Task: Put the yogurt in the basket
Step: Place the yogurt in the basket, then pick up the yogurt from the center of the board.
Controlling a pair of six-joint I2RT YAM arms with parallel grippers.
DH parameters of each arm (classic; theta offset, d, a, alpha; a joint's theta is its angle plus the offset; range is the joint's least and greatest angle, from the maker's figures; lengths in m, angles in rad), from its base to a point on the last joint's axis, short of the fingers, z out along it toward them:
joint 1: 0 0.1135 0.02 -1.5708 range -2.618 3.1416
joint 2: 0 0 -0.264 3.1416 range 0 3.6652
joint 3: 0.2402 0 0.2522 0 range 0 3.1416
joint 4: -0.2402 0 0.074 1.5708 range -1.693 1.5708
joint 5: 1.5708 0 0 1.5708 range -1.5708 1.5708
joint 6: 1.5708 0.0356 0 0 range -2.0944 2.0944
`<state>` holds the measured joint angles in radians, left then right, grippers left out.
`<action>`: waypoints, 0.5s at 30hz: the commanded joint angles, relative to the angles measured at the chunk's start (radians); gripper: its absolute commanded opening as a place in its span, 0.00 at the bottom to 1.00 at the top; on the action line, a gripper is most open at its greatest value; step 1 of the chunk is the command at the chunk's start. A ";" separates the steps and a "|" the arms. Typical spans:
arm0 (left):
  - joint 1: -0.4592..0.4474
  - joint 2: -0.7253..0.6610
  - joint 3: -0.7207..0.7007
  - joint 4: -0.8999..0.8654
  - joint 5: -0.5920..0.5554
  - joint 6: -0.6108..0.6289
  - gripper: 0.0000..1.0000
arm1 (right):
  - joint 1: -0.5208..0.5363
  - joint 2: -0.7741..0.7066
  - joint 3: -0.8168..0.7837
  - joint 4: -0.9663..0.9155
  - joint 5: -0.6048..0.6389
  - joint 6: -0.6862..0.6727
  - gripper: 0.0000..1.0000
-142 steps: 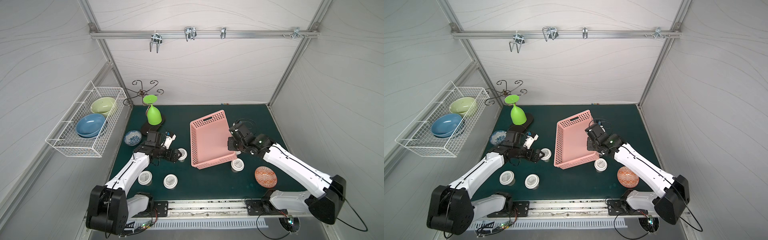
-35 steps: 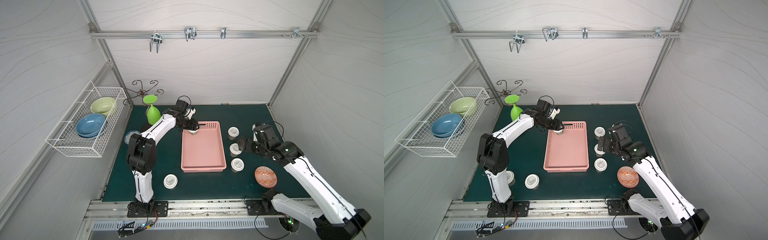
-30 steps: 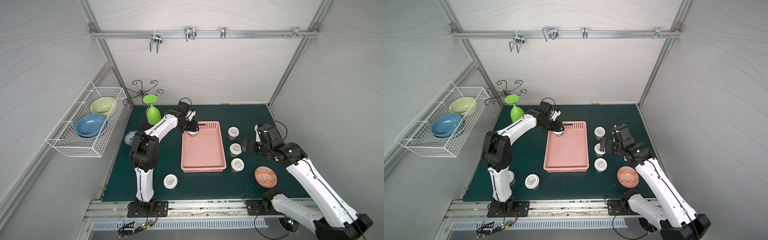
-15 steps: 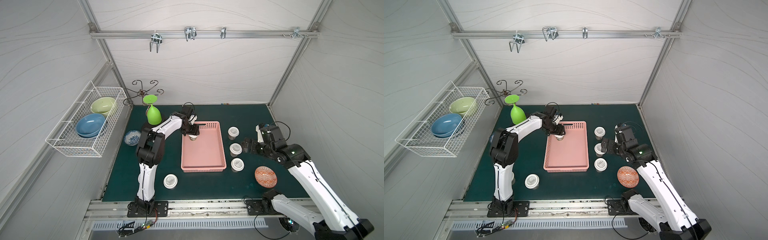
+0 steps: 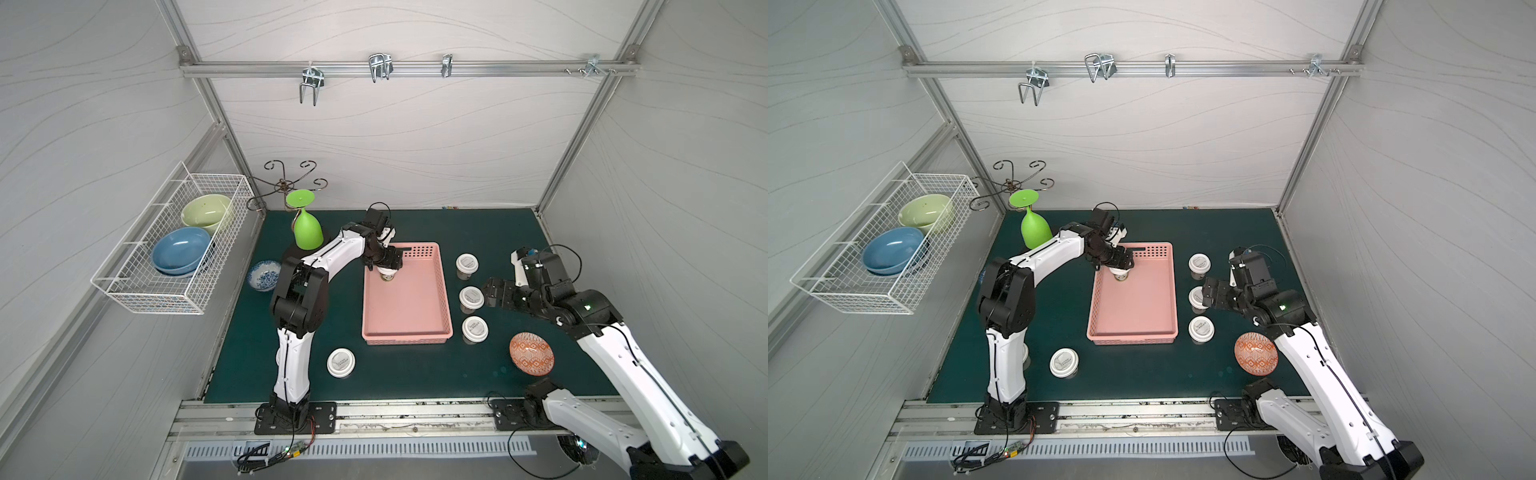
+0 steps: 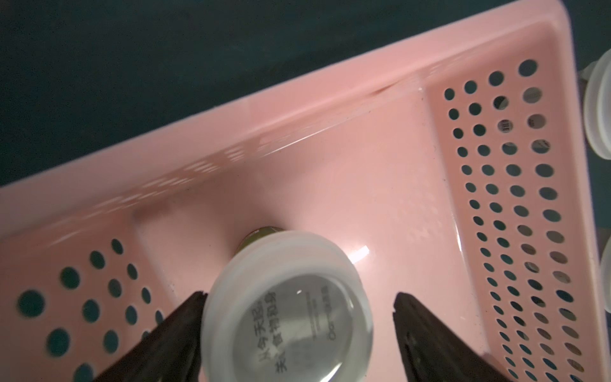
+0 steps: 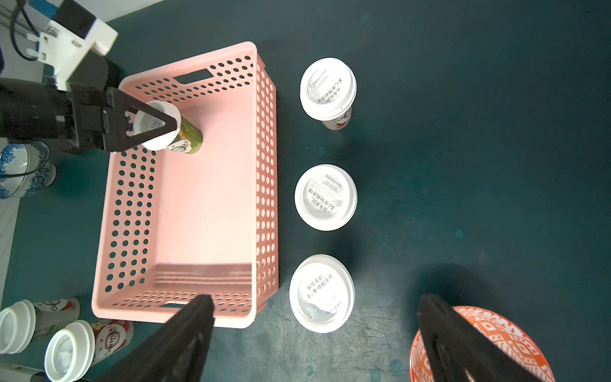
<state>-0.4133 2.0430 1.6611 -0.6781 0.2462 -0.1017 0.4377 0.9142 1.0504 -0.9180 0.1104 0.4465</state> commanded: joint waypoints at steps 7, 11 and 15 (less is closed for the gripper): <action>-0.008 -0.238 -0.098 0.010 -0.063 0.008 0.99 | -0.005 0.039 -0.012 0.016 -0.048 -0.031 0.99; -0.009 -0.350 -0.179 0.017 -0.074 0.031 0.99 | -0.005 0.071 -0.015 0.031 -0.066 -0.035 0.99; -0.009 -0.460 -0.258 0.021 -0.082 0.058 0.99 | -0.005 0.099 -0.014 0.049 -0.081 -0.037 0.99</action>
<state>-0.4149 1.6417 1.4319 -0.6807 0.1837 -0.0784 0.4377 1.0008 1.0397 -0.8959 0.0547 0.4213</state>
